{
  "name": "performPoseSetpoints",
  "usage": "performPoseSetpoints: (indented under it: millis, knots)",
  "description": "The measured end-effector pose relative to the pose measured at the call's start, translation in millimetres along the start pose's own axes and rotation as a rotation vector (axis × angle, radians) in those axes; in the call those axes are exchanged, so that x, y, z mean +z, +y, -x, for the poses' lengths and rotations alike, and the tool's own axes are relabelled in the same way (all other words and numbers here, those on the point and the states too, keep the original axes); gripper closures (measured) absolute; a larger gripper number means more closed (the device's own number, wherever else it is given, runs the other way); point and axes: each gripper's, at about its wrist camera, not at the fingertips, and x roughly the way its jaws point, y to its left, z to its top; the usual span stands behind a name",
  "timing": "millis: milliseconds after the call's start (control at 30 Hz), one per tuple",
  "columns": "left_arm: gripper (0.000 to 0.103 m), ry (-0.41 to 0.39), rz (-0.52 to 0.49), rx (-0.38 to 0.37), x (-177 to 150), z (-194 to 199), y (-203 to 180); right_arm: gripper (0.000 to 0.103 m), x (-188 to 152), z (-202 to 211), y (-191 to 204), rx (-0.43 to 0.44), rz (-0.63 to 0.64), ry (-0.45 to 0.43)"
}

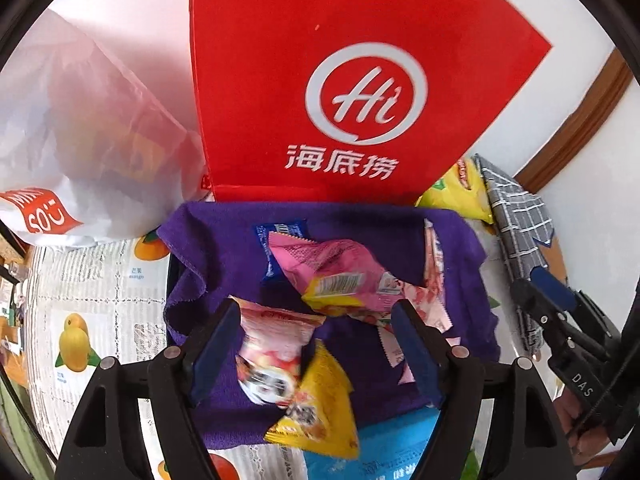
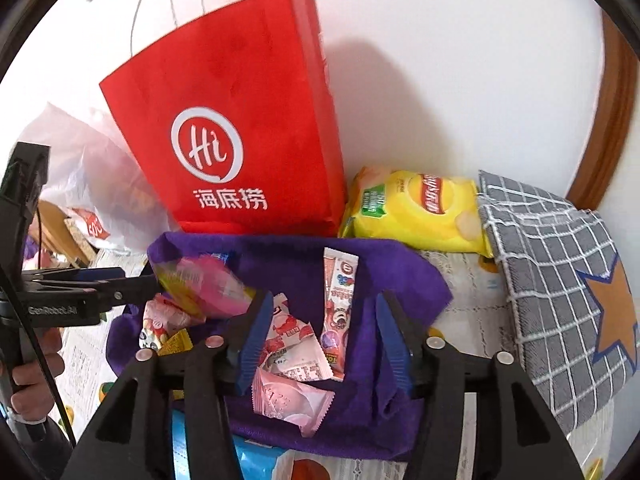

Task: Organize snacks
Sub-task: 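Open the left tool to drop the pink bag on the towel, then move both tools back toward the green and red snack packets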

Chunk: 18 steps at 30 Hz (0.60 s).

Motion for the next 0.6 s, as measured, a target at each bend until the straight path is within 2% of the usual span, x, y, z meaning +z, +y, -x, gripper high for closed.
performPoseSetpoints:
  millis: [167,400,500,600]
  knots:
    - [0.026,-0.046,-0.02,-0.022,-4,22,-7,0.048,-9,19,0,-0.023,-0.01,-0.006]
    - [0.026,-0.134,-0.048,-0.052,-17,59,-28,0.046,-33,65,0,-0.083,-0.019,-0.058]
    - [0.026,-0.128,-0.059,-0.047,-30,68,-33,0.046,-43,83,-3,-0.093,-0.04,-0.074]
    - [0.027,-0.159,-0.075,-0.018,-46,83,-36,0.046,-53,98,-3,-0.126,-0.043,-0.089]
